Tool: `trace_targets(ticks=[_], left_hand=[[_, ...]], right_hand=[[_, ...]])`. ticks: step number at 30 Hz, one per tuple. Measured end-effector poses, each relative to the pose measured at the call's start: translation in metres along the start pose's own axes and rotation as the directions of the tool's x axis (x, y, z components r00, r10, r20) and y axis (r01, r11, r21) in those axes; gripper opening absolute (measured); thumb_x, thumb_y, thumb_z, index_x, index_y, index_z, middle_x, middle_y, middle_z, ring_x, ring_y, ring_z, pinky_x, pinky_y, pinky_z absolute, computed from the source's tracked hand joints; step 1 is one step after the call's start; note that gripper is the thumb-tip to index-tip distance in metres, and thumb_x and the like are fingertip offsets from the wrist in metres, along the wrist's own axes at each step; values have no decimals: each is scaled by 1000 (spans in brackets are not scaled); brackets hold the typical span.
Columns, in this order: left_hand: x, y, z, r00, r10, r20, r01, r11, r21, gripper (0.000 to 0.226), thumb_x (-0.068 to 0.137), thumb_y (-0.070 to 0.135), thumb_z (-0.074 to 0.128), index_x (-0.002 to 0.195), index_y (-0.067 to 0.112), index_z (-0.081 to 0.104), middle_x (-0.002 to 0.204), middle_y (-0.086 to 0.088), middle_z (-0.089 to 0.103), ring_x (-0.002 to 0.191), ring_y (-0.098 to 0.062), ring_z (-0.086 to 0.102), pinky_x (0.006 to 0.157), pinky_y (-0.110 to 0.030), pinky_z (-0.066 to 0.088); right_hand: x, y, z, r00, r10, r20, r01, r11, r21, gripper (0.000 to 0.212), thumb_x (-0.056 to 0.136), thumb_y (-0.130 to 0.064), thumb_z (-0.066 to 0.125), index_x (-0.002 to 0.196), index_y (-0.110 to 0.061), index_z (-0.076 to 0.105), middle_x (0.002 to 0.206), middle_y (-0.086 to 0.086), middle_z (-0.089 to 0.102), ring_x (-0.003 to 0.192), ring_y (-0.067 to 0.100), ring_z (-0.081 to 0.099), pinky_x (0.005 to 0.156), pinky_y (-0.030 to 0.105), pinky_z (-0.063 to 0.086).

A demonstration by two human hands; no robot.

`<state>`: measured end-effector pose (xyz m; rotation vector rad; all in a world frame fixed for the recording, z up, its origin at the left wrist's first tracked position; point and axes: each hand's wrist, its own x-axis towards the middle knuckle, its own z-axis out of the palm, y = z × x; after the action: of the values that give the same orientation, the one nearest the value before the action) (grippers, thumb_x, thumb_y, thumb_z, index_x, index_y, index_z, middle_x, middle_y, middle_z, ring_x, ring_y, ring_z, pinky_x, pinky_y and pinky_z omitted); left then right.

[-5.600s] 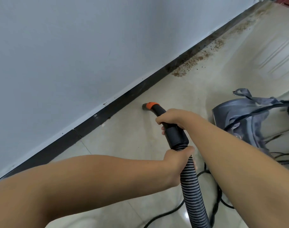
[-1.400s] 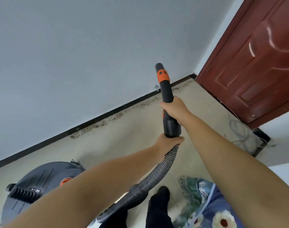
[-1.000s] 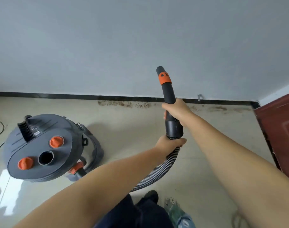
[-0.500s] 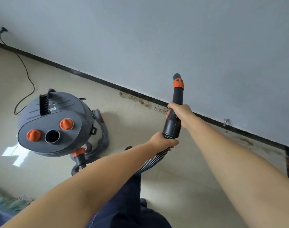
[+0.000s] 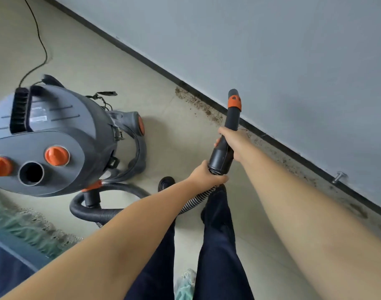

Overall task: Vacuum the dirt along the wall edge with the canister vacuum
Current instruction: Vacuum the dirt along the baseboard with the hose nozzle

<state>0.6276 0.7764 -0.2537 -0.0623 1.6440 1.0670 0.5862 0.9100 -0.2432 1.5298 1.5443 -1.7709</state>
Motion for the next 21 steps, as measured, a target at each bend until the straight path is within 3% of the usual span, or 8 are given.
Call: trace_targets(ticks=[2, 7, 11, 14, 21], left_hand=[[51, -27, 0, 999, -24, -35, 23, 999, -34, 51, 77, 23, 74, 119, 17, 46, 93, -3, 61, 79, -18, 61, 81, -36, 55], [179, -112, 8, 993, -104, -56, 102, 994, -36, 20, 80, 25, 71, 89, 26, 53, 81, 1, 60, 75, -16, 58, 78, -31, 51], [253, -169, 11, 990, -132, -38, 132, 991, -23, 16, 81, 19, 69, 82, 24, 54, 71, 3, 58, 61, -9, 55, 46, -11, 43], [303, -196, 7, 987, -152, -49, 151, 988, -17, 15, 79, 18, 69, 85, 21, 55, 73, 0, 58, 64, -14, 56, 54, -19, 46], [393, -240, 13, 985, -174, -10, 167, 960, -223, 16, 81, 19, 67, 89, 14, 54, 74, -5, 54, 63, -18, 53, 58, -26, 45]], right_hand=[[60, 20, 12, 999, 31, 22, -30, 999, -34, 17, 82, -10, 61, 94, -7, 50, 50, 4, 60, 47, 21, 59, 63, 33, 53], [213, 99, 36, 998, 65, 27, -60, 988, -141, 14, 82, -13, 61, 92, -7, 53, 45, 1, 59, 42, 17, 58, 55, 27, 50], [303, 161, 46, 992, 118, 37, -112, 983, -145, 13, 82, -13, 62, 89, -9, 51, 44, 1, 59, 43, 16, 59, 50, 24, 49], [355, 186, 55, 991, 114, 67, -106, 988, -115, 14, 83, -12, 60, 91, -10, 49, 48, 3, 59, 47, 17, 59, 56, 28, 51], [444, 199, 75, 980, -54, 191, 104, 960, -260, 14, 85, -9, 61, 86, -8, 47, 49, 5, 58, 36, 16, 58, 38, 20, 47]])
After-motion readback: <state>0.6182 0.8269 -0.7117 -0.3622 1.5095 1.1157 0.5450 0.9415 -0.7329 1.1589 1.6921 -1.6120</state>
